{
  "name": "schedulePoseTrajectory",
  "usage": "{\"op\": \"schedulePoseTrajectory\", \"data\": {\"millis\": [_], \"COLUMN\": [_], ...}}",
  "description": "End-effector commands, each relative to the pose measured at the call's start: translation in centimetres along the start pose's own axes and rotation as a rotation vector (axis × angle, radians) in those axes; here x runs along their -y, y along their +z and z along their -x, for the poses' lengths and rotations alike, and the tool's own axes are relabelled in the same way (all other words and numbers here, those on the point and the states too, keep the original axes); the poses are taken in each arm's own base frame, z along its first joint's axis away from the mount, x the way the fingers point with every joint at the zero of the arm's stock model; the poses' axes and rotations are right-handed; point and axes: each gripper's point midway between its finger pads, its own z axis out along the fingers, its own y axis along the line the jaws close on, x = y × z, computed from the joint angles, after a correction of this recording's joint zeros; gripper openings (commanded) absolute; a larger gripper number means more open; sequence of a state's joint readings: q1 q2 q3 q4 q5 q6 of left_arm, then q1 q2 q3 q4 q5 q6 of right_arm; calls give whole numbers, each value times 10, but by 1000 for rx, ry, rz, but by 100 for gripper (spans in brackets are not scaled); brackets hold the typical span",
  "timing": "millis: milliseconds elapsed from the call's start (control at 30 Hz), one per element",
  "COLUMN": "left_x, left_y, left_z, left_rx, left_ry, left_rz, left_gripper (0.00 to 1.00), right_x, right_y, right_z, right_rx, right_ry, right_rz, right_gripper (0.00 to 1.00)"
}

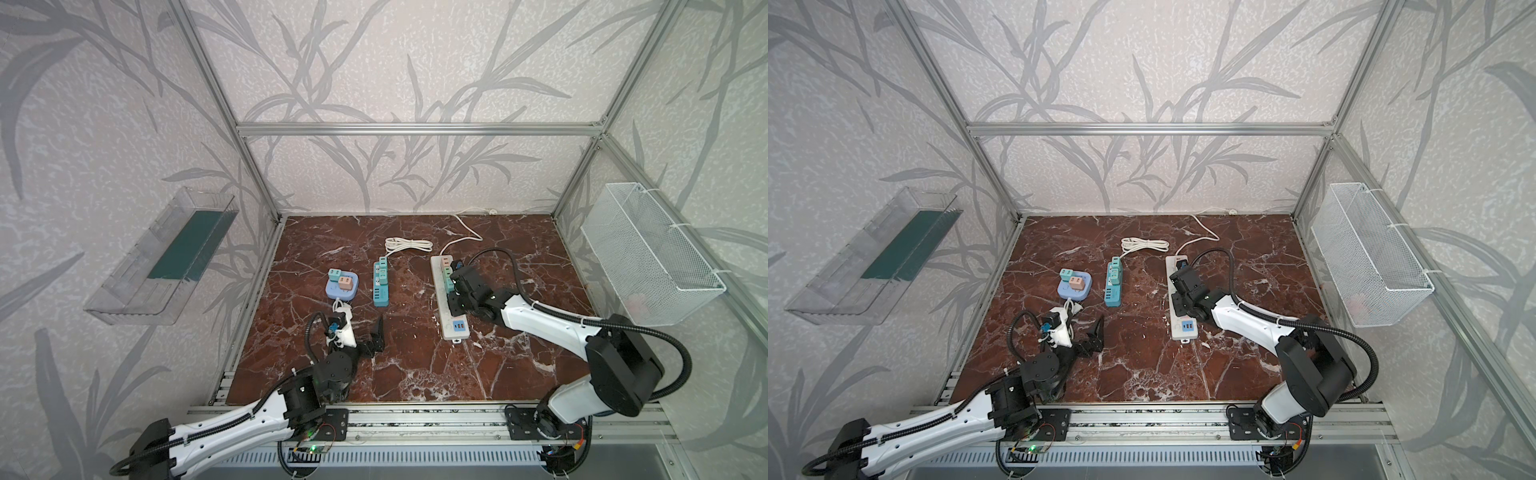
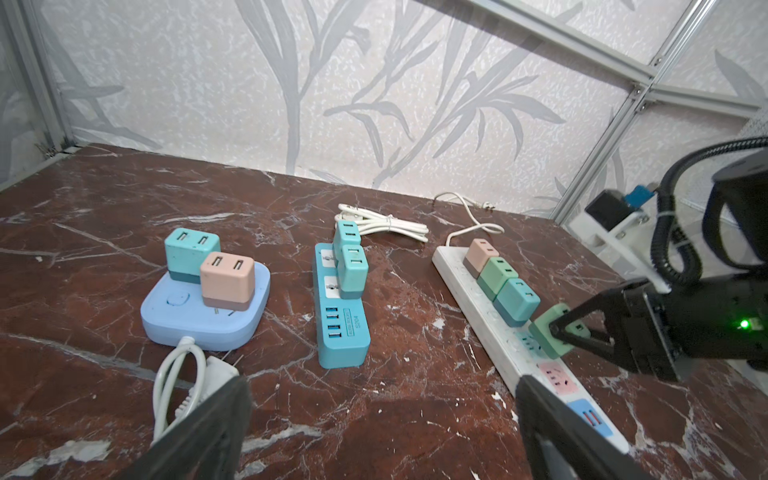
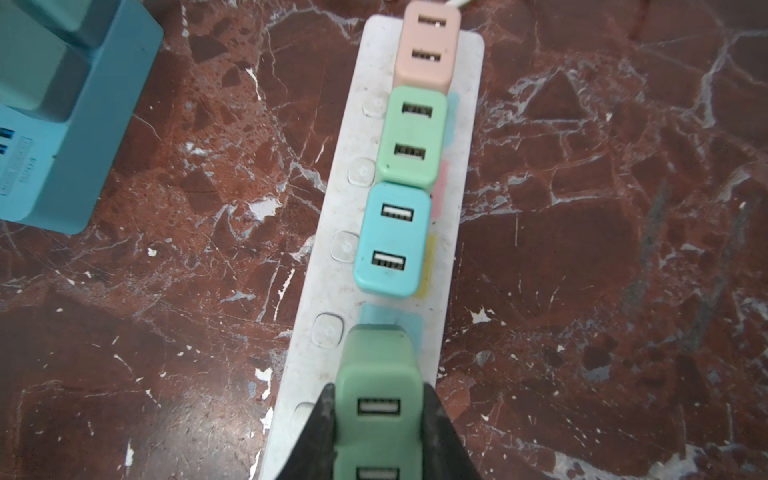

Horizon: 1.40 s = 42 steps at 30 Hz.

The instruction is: Insert the plug

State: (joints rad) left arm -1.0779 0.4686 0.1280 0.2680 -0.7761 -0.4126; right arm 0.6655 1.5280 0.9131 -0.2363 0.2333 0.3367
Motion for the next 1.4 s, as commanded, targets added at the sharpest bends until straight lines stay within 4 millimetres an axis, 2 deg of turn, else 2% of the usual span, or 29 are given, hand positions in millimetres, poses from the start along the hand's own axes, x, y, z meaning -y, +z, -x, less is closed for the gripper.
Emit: {"op": "schedulePoseTrajectory", "data": {"millis": [0, 67, 367, 567, 700, 867, 1000, 1067, 1133, 1267, 1367], "left_x": [-14, -15, -15, -14, -15, -15, -15, -14, -13, -10, -7], "left_y": [-2, -4, -5, -5, -5, -6, -6, -6, -7, -7, -8], "left_z": [-6, 0, 1, 4, 4, 3, 3, 4, 6, 12, 17], "left_rx": [-10, 10, 14, 20, 18, 18, 15, 14, 12, 14, 20], "left_ry": [44, 22, 22, 17, 19, 8, 2, -2, -6, -16, -25], "left_rz": [58, 50, 50, 43, 45, 41, 40, 36, 31, 19, 12], "left_gripper": [99, 99, 99, 99, 99, 99, 99, 99, 99, 99, 99], "right_x": [0, 2, 8, 9, 16, 24, 23, 21, 14, 4, 5], "right_y": [4, 8, 17, 30, 37, 51, 52, 47, 37, 0, -29], "right_z": [6, 3, -15, -32, -51, -90, -102, -98, -84, -33, 0], "right_rx": [8, 0, -89, -155, -200, -303, -344, -343, -317, -205, -118], "right_ry": [33, 36, 82, 82, 84, 86, 90, 90, 91, 72, 41], "right_rz": [-6, -19, -69, -100, -135, -170, -162, -150, -106, -40, -29], "right_gripper": [3, 3, 3, 2, 2, 2, 5, 12, 28, 49, 57]}}
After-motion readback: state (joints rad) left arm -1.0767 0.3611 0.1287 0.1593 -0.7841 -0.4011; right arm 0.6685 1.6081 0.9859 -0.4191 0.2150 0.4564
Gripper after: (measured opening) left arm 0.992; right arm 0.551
